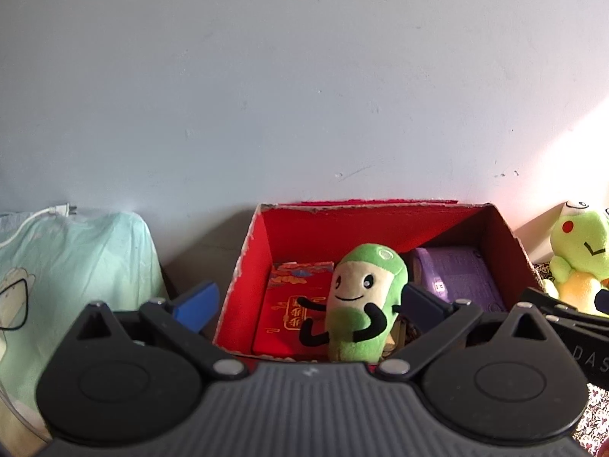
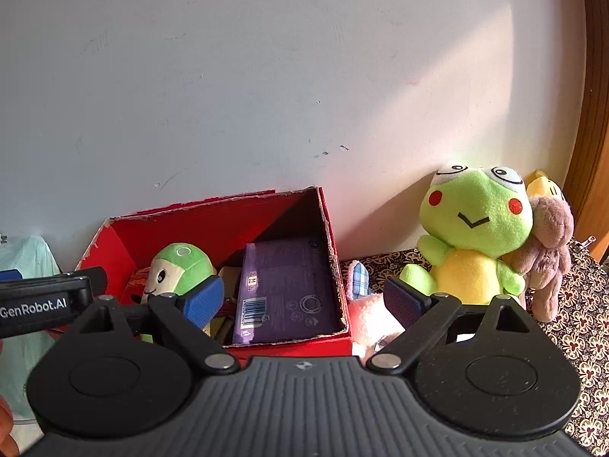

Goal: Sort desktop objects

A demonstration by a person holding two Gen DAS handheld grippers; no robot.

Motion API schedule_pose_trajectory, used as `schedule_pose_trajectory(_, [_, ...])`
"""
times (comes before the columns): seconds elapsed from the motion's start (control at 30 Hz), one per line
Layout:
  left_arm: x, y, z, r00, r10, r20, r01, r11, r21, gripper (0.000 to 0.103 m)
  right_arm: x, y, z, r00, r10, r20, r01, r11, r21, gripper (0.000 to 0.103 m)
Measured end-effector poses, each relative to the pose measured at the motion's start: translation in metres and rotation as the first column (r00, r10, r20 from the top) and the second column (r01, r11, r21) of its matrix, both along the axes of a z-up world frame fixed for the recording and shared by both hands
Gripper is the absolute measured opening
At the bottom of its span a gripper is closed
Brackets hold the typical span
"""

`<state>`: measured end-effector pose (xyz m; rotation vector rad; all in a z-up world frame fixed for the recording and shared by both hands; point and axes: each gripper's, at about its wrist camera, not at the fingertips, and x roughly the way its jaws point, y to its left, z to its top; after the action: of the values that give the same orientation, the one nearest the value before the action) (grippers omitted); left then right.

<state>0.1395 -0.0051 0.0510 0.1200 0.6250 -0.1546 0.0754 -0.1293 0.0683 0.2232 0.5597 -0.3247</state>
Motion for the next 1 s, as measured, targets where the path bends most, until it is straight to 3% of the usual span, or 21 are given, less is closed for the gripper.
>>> schedule_pose_trajectory(0.1, [0.003, 0.007, -0.004, 1.000, -0.019, -0.013, 0.019, 1.000, 0.004, 0.101, 0.001, 0.002, 0.001, 1.000, 0.004, 0.005, -0.004, 1.000, -0.022, 0.095])
schedule_pose_trajectory(0.27, [0.006, 0.020, -0.006, 0.999, -0.033, -0.020, 0.032, 0.999, -0.030, 0.101, 0.008, 0.001, -0.002, 1.000, 0.011, 0.006, -0.011, 1.000, 0.022, 0.095])
schedule_pose_trajectory(0.57, [0.004, 0.035, -0.011, 0.999, 0.045, 0.010, -0.045, 0.999, -0.003, 0.101, 0.018, 0.008, -0.011, 0.999, 0.034, -0.016, -0.033, 0.999, 0.027, 0.094])
schedule_pose_trajectory(0.77, [0.016, 0.030, -0.002, 0.999, 0.047, -0.001, -0.047, 0.998, -0.044, 0.101, 0.029, 0.005, 0.001, 0.997, 0.079, -0.011, -0.078, 0.994, 0.070, 0.092])
schedule_pose_trajectory(1.0, [0.028, -0.004, 0.001, 0.998, 0.054, 0.036, -0.056, 0.996, 0.062, 0.101, 0.042, 0.004, 0.008, 0.997, 0.068, -0.022, -0.068, 0.998, 0.009, 0.089])
